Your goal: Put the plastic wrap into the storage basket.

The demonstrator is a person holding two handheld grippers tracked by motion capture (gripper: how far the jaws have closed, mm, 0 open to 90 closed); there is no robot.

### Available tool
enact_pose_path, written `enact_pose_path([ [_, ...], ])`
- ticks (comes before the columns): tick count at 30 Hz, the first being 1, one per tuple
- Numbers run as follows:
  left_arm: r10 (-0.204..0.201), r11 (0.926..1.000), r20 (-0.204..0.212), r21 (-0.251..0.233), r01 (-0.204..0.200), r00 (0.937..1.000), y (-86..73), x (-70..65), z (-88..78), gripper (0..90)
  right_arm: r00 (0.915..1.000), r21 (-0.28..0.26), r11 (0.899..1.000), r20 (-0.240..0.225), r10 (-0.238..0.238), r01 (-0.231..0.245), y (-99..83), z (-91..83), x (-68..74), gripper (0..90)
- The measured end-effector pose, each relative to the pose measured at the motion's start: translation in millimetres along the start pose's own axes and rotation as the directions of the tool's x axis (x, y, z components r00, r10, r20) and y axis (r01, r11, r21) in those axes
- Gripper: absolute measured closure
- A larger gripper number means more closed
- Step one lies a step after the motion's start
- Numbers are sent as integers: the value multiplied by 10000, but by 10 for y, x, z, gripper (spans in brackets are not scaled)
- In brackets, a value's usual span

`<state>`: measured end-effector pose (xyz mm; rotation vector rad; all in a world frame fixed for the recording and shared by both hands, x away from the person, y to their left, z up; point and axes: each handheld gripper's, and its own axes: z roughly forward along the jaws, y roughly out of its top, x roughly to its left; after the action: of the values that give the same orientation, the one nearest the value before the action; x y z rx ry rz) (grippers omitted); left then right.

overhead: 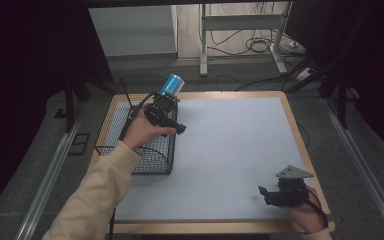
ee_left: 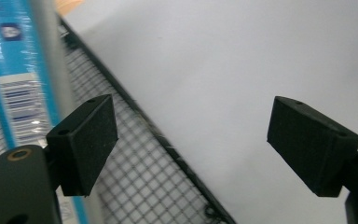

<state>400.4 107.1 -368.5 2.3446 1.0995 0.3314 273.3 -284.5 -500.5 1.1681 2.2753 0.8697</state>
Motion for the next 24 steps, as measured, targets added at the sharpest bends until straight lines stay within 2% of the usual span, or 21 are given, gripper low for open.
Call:
enact_pose_path([
  [5, 583, 9976, 393, -383, -568, 9975, -106, -298, -38, 158, 10000, 3, 10000, -13, -68, 68, 14, 15, 21, 123],
  [6, 583, 9976, 393, -383, -568, 9975, -106, -298, -38, 158, 10000, 7, 10000, -22, -70, 70, 16, 17, 25, 123],
  [7, 807, 9953, 596, -579, -773, 9950, -160, -416, -43, 158, 10000, 30, 10000, -24, -79, 79, 18, 17, 31, 123],
  [9, 1043, 9923, 855, -755, -979, 9909, -223, -532, -35, 159, 10000, 21, 10000, -27, -69, 69, 18, 20, 38, 123],
  [10, 1043, 9923, 855, -755, -979, 9909, -223, -532, -35, 159, 10000, 40, 10000, -34, -84, 84, 18, 20, 41, 123],
  [11, 1195, 9901, 980, -854, -1113, 9880, -270, -613, -23, 159, 9999, 46, 9999, -34, -95, 95, 18, 21, 42, 123],
  [13, 1212, 9884, 1097, -1055, -1097, 9865, -328, -695, -3, 160, 9999, 52, 9999, -33, -102, 103, 18, 20, 48, 123],
  [19, 1394, 9847, 1761, -1284, -1177, 9745, -539, -888, 89, 164, 9999, 10, 9999, -4, -109, 109, 17, 12, 44, 123],
  [22, 1640, 9819, 1947, -1264, -1410, 9671, -649, -989, 167, 164, 10000, 6, 10000, 8, -97, 97, 19, 13, 45, 123],
  [24, 1747, 9809, 1948, -1195, -1534, 9652, -713, -1043, 223, 165, 9999, 35, 9999, 3, -144, 144, 19, 17, 47, 123],
])
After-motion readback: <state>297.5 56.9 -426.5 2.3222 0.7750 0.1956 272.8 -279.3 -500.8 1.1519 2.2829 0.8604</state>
